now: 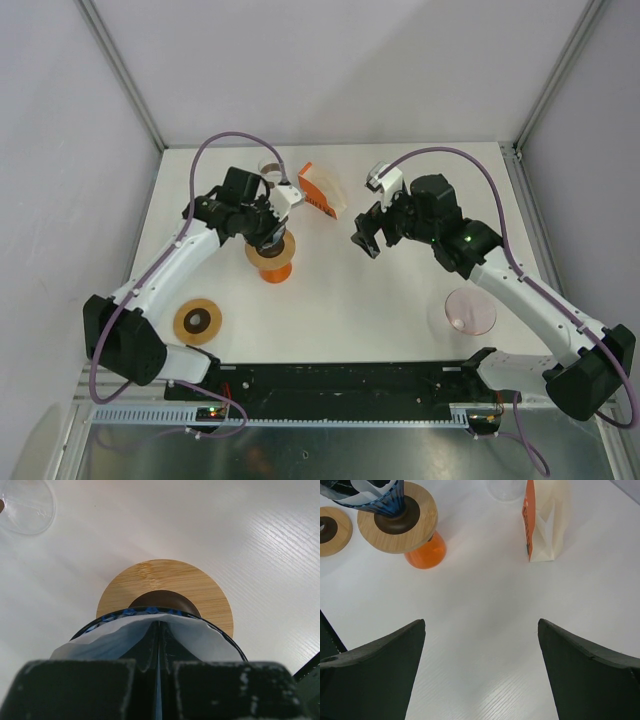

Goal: Place the coffee filter in the dripper

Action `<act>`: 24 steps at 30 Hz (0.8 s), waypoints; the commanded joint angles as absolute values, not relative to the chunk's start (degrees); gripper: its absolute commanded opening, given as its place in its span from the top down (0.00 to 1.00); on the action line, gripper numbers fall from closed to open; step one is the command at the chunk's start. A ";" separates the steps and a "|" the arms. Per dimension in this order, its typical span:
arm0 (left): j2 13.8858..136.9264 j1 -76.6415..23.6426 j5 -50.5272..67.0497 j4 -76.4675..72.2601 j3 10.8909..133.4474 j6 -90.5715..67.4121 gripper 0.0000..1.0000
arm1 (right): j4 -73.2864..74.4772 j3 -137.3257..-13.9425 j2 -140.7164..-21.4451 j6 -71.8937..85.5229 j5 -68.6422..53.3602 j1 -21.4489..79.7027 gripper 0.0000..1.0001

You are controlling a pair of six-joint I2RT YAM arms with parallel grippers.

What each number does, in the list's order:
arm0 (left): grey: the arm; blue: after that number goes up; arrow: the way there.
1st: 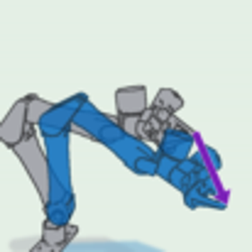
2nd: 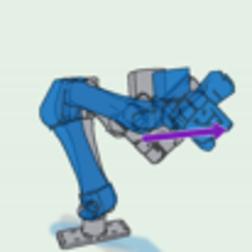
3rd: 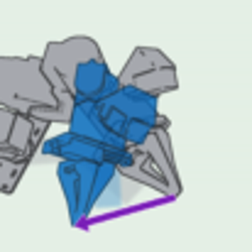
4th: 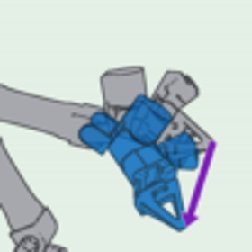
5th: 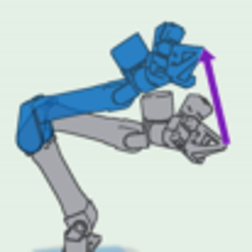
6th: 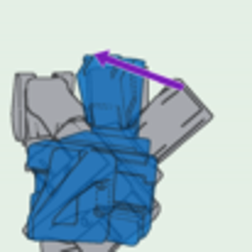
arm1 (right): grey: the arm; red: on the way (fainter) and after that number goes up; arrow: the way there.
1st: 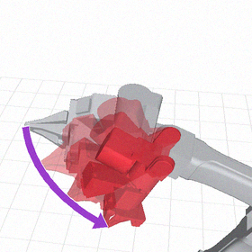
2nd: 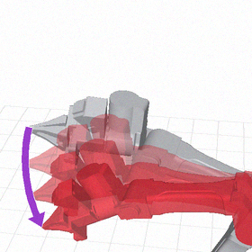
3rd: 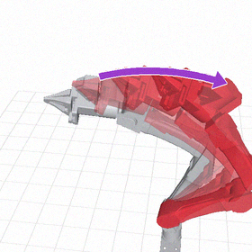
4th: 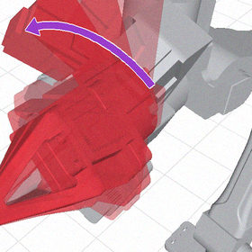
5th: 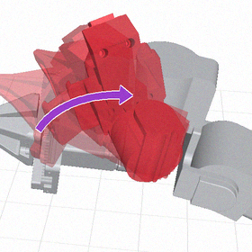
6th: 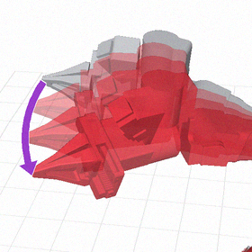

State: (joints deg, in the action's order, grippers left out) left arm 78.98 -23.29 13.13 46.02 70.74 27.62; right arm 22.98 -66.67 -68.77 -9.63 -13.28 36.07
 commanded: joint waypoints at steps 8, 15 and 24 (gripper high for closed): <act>76.77 -23.91 9.57 47.43 76.17 29.16 1.00 | 20.78 -66.36 -68.70 -9.58 -14.64 36.09 0.01; 74.43 -23.86 8.19 47.69 76.52 29.84 0.99 | 20.19 -66.36 -68.88 -9.16 -14.77 36.27 0.01; 74.29 -23.83 8.76 48.22 76.70 29.77 0.84 | 15.50 -66.36 -70.25 -5.65 -15.84 38.68 0.01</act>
